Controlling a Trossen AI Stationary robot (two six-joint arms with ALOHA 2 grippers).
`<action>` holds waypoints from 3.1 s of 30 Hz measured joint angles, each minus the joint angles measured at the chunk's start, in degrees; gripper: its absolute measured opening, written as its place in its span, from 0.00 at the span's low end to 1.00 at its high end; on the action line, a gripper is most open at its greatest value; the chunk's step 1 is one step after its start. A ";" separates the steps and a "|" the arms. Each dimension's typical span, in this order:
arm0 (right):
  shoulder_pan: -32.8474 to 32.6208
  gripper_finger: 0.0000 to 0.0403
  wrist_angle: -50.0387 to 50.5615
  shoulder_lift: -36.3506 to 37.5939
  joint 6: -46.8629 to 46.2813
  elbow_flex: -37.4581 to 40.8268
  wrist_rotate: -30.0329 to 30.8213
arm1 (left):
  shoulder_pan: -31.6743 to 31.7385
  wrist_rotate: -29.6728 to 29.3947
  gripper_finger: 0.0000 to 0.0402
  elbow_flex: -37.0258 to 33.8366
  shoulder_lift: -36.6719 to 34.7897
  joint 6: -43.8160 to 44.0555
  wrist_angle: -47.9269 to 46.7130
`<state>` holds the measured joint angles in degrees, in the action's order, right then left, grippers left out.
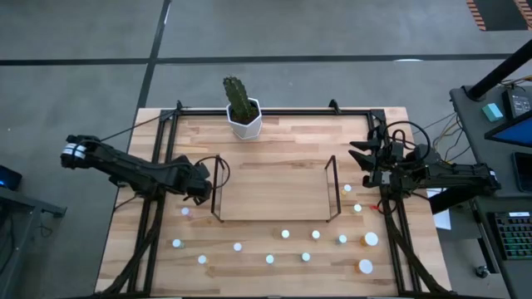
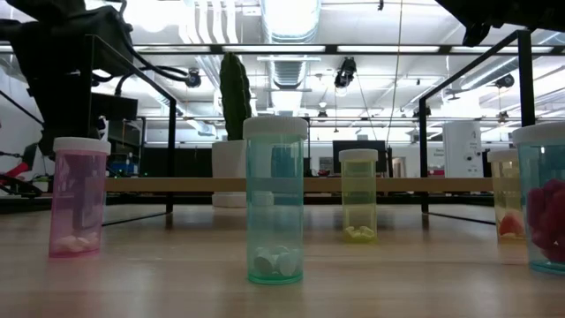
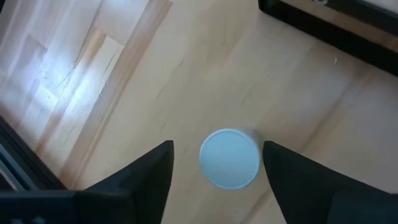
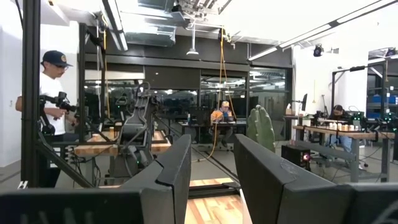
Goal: Pick and place medicine bottles onto shelf by color
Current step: Put the green pill bottle on the shelf
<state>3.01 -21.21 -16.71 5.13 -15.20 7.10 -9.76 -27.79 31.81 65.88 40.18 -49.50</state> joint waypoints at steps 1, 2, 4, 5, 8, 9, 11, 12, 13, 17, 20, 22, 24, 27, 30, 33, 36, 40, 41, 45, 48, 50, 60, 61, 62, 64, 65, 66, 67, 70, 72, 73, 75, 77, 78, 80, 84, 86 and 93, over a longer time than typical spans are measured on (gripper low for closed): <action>0.00 0.28 -0.02 0.00 0.00 0.00 0.02 | 0.00 0.00 0.54 0.00 0.24 0.01 0.00; 0.00 0.28 0.00 0.00 0.00 0.00 0.02 | 0.00 0.00 0.52 0.00 0.52 0.00 0.00; 0.00 0.28 0.00 0.00 -0.09 0.00 0.02 | 0.00 0.02 0.48 0.00 0.96 0.00 0.00; 0.00 0.28 0.00 0.00 -0.20 0.00 0.02 | 0.00 0.00 0.46 0.00 1.20 0.00 0.02; 0.00 0.28 0.00 0.00 -0.20 0.00 0.02 | 0.00 0.02 0.40 0.02 1.51 0.02 0.03; 0.00 0.28 0.00 0.00 -0.20 0.00 0.02 | 0.00 0.00 0.39 0.02 1.60 0.02 0.02; 0.00 0.28 0.00 0.00 -0.20 0.00 0.02 | 0.00 0.02 0.36 0.02 1.63 0.04 0.04; 0.00 0.28 0.00 0.00 -0.19 0.00 0.02 | 0.00 0.02 0.34 0.02 1.63 0.04 0.08; 0.00 0.28 0.00 0.00 -0.17 0.00 0.02 | 0.00 0.02 0.33 0.02 1.63 0.05 0.08; 0.00 0.28 0.00 0.00 -0.17 0.00 0.02 | 0.00 0.47 0.28 0.06 1.11 0.02 0.05; 0.00 0.28 0.00 0.00 -0.17 0.00 0.02 | 0.00 0.83 0.26 0.38 0.25 0.00 -0.02; 0.00 0.28 0.00 0.00 -0.11 0.00 0.02 | 0.00 0.85 0.25 0.43 -0.80 0.00 -0.16; 0.00 0.28 0.00 0.00 -0.15 0.00 0.02 | 0.00 0.90 0.24 0.44 -1.77 0.00 -0.22; 0.00 0.28 0.00 0.00 -0.15 0.00 0.02 | 0.00 1.47 0.24 0.44 -3.69 0.07 -0.74; 0.00 0.28 0.01 0.00 -0.15 0.00 0.02 | 0.00 3.31 0.24 1.29 -5.58 1.07 -1.38; 0.00 0.28 0.00 0.00 -0.16 0.00 0.02 | 0.02 3.40 0.23 3.65 -7.12 4.13 -5.81; 0.00 0.28 0.00 0.00 -0.17 0.00 0.02 | 0.04 3.43 0.23 6.48 -8.25 6.16 -10.90; 0.00 0.28 0.00 0.00 -0.17 0.00 0.03 | 0.07 3.52 0.23 10.26 -9.30 7.51 -14.16; 0.00 0.28 0.00 0.00 -0.17 0.00 0.04 | 0.12 3.50 0.23 11.42 -9.48 7.50 -14.23; 0.00 0.28 -0.01 -0.16 -0.17 0.00 0.04 | 1.01 3.41 0.23 15.82 -9.67 6.74 -14.72; 0.00 0.28 0.11 -0.28 -0.17 0.00 0.04 | 1.95 3.24 0.23 19.77 -9.28 5.99 -18.05; 0.00 0.28 0.01 -0.29 -0.17 0.00 0.04 | 2.71 2.47 0.23 22.98 -8.68 5.97 -21.67; 0.00 0.28 0.00 -0.33 -0.18 0.00 0.04 | 4.44 0.62 0.23 42.07 -2.51 5.26 -27.65; 0.00 0.28 0.00 -0.33 -0.19 0.00 0.04 | 4.44 0.89 0.23 44.03 -1.11 4.38 -27.52; 0.00 0.28 0.00 -0.33 -0.20 0.00 0.04 | 4.44 1.28 0.23 46.03 0.46 3.59 -27.42; 0.00 0.28 0.00 -0.33 -0.20 0.00 0.04 | 4.44 2.12 0.23 50.00 4.18 2.06 -26.71; 0.00 0.28 0.00 -0.33 -0.20 0.00 0.04 | 4.44 2.75 0.23 51.77 6.06 1.24 -25.74; 0.00 0.28 0.00 -0.33 -0.20 0.00 0.04 | 4.44 3.62 0.23 53.48 7.95 0.64 -24.81; 0.00 0.28 0.00 -0.33 -0.20 0.00 0.04 | 4.44 4.36 0.23 55.08 10.08 -0.08 -23.69; 0.00 0.28 0.00 -0.33 -0.20 0.00 0.02 | 4.30 6.86 0.23 59.50 15.84 -1.38 -21.05; 0.00 0.28 0.00 -0.33 -0.20 0.00 0.02 | 3.71 7.43 0.23 61.61 19.25 -1.57 -20.06; 0.00 0.28 0.00 -0.33 -0.20 0.00 0.02 | 3.44 7.52 0.23 62.59 20.91 -1.55 -19.95; 0.00 0.28 0.00 -0.33 -0.20 0.00 0.02 | 2.91 7.56 0.23 63.86 23.73 -1.55 -19.88; 0.00 0.28 0.03 -0.33 -0.20 0.00 0.02 | 2.25 7.58 0.23 64.27 25.98 -1.22 -19.51; 0.00 0.28 0.08 -0.33 -0.20 0.00 0.02 | 1.89 7.61 0.23 64.40 27.01 -0.42 -19.08; 0.00 0.28 0.27 -0.33 -0.20 0.00 0.02 | 1.30 7.96 0.23 64.41 28.88 1.48 -17.55; 0.00 0.28 0.44 -0.31 -0.20 0.00 0.02 | -0.49 8.04 0.23 64.41 32.14 6.93 -16.25; 0.00 0.28 0.43 -0.31 -0.20 0.00 0.02 | -1.26 8.04 0.23 64.41 33.69 10.19 -16.29; 0.00 0.28 0.46 -0.31 -0.82 0.00 0.00 | -2.25 8.30 0.23 64.39 39.49 12.09 -16.43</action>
<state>3.01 -20.75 -17.02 4.30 -15.20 7.09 -12.01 -19.49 96.20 105.36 52.27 -65.92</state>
